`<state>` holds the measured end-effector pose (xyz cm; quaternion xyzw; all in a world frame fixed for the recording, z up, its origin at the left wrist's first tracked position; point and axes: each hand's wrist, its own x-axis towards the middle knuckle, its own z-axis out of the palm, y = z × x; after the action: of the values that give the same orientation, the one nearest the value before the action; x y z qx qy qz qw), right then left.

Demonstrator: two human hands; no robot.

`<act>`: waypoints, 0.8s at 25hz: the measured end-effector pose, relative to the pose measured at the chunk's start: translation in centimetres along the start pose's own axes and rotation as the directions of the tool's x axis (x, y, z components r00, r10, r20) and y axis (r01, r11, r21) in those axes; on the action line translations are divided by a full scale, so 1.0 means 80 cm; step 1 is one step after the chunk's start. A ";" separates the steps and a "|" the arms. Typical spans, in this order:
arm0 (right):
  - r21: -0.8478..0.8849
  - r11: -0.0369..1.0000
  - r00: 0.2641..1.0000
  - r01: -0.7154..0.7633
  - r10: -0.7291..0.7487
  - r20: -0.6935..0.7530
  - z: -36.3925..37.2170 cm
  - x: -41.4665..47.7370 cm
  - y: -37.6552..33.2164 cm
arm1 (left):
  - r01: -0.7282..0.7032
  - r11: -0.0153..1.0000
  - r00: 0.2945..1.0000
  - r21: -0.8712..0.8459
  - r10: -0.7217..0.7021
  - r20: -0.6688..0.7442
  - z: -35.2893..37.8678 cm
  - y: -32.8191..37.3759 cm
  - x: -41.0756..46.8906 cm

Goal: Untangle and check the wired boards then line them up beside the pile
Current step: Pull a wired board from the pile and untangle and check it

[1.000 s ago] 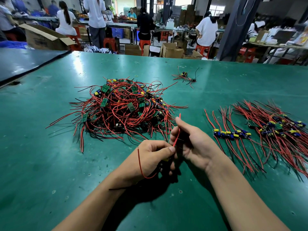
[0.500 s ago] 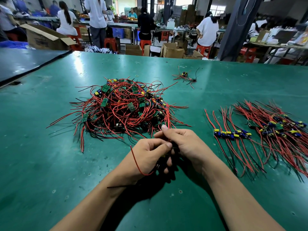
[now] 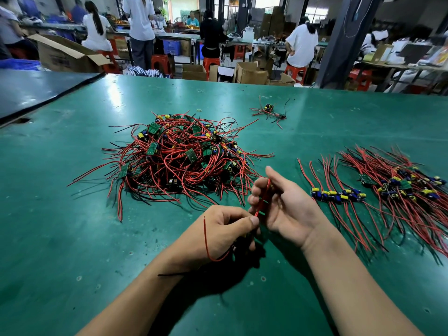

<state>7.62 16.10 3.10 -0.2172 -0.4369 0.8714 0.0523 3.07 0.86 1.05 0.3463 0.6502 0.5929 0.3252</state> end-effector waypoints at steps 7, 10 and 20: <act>-0.389 0.913 0.989 0.124 -0.084 0.119 0.002 -0.003 0.017 | 0.044 0.979 0.983 -0.199 -0.078 -0.169 0.000 0.000 0.004; -0.425 0.894 0.990 0.138 -0.108 0.094 0.001 -0.002 0.017 | 0.015 0.990 0.987 -0.140 -0.037 -0.155 -0.001 -0.002 0.004; 0.048 0.997 0.994 0.063 -0.058 -0.096 -0.009 -0.001 -0.009 | 0.007 1.000 0.996 0.025 -0.009 0.084 -0.006 0.001 -0.001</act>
<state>7.89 17.04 3.32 -0.2436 -0.4178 0.8690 0.1047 2.73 0.54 1.21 0.3725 0.6445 0.5684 0.3504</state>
